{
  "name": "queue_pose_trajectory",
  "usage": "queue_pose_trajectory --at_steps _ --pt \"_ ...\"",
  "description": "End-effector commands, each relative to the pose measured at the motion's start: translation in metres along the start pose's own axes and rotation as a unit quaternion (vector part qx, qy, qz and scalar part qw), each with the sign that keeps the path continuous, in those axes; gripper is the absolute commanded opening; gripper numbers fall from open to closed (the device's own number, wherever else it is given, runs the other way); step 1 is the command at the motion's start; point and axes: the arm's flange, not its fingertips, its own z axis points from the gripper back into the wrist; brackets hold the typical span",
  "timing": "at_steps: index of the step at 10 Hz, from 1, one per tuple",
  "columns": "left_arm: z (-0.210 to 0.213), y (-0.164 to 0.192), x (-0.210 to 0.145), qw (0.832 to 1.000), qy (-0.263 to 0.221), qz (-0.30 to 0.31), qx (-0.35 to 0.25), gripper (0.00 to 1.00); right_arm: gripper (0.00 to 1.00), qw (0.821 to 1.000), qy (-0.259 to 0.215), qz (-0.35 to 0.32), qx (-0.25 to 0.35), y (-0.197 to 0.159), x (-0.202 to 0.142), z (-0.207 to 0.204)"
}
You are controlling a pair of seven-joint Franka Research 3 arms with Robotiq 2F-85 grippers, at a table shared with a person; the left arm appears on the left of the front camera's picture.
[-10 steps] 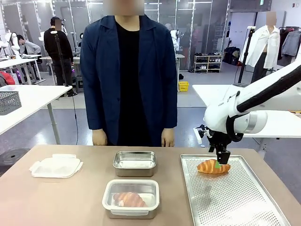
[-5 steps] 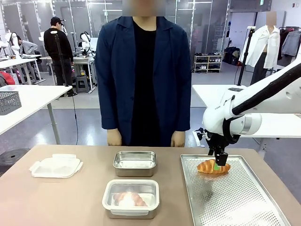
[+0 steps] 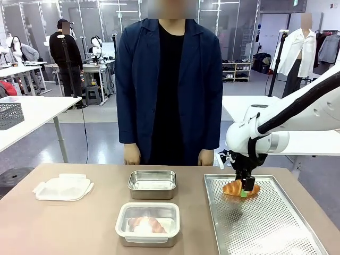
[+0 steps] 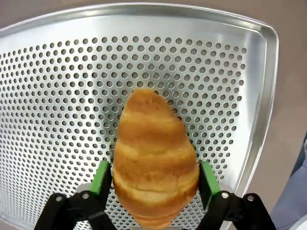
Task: Place the bread into the airtight container.
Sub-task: Pick up a Butter Roll and place it into an empty Airtight Container.
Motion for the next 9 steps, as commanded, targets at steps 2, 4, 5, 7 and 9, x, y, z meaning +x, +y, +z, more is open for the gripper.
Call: queue_pose_trajectory --at_steps 2,4,5,7,9 --pt "0.002 0.000 0.002 1.000 0.004 -0.004 0.001 1.00 0.64 1.000 0.015 -0.011 0.011 -0.006 0.002 0.005" --pt "0.002 0.000 0.002 1.000 0.004 -0.004 0.001 1.00 0.55 1.000 0.021 -0.010 0.004 -0.004 0.006 0.016" --pt "0.002 0.000 0.002 1.000 0.004 -0.004 0.001 1.00 0.55 1.000 0.020 -0.016 0.004 -0.002 0.009 0.025" --pt "0.002 0.000 0.002 1.000 0.004 -0.004 0.001 1.00 0.55 0.999 0.026 -0.026 -0.006 0.007 0.019 0.052" --pt "0.002 0.000 0.002 1.000 0.004 -0.004 0.001 1.00 0.55 0.999 0.025 -0.033 -0.027 0.020 0.041 0.089"
